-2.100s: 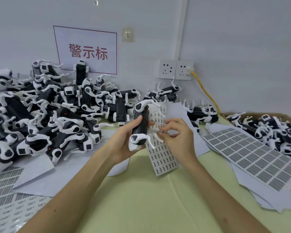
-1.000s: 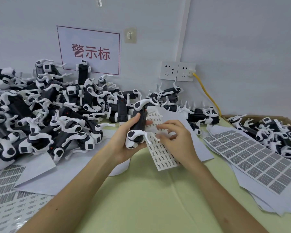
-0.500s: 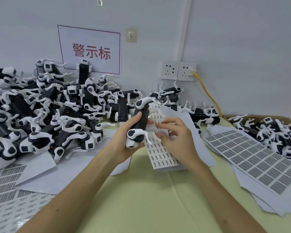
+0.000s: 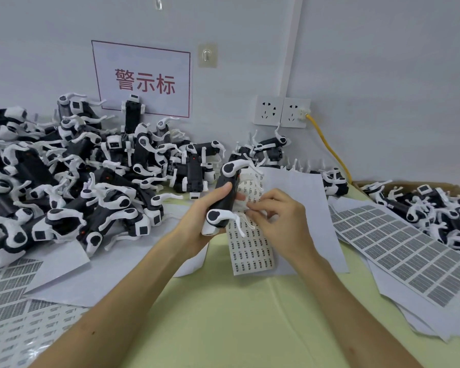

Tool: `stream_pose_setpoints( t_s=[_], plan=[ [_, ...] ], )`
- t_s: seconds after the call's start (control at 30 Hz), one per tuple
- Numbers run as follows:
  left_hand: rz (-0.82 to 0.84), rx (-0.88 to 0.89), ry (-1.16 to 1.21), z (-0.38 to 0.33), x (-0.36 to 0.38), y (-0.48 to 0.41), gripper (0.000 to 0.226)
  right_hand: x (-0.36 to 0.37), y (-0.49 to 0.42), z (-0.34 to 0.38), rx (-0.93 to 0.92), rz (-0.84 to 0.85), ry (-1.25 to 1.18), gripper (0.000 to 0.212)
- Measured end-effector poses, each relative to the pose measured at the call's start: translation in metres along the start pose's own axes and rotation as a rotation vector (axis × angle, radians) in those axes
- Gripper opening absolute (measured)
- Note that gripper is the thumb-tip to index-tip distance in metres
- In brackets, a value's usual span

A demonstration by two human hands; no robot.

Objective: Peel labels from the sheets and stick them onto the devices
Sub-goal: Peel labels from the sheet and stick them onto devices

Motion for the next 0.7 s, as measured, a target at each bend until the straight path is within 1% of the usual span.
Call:
stream_pose_setpoints(
  t_s=[0.07,0.27,0.4,0.57,0.7],
  plan=[
    [0.017,0.020,-0.057,-0.001,0.002,-0.001,0.049,-0.002,0.002,0.002,-0.032,-0.018,0.016,0.014],
    [0.053,0.049,-0.102,0.000,0.003,-0.004,0.050,-0.003,0.004,0.003,-0.049,-0.034,0.041,0.008],
    [0.065,0.054,-0.123,0.001,0.002,-0.004,0.051,-0.003,0.002,-0.001,0.037,-0.015,0.020,0.005],
    [0.077,0.065,-0.139,0.002,0.002,-0.005,0.056,-0.001,0.000,-0.007,0.164,-0.008,-0.092,0.018],
    [0.060,0.071,-0.148,0.004,0.000,-0.006,0.057,-0.002,-0.002,-0.010,0.243,-0.011,-0.137,0.013]
  ],
)
Point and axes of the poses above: each hand's wrist, its own y-axis away from the middle knuckle, its own x-axis out of the palm, z = x × y, the point moved 6 cm from there along -y, towards the middle knuckle, and after that the axes turned 15 degrees about x, right-handed, at the moved point
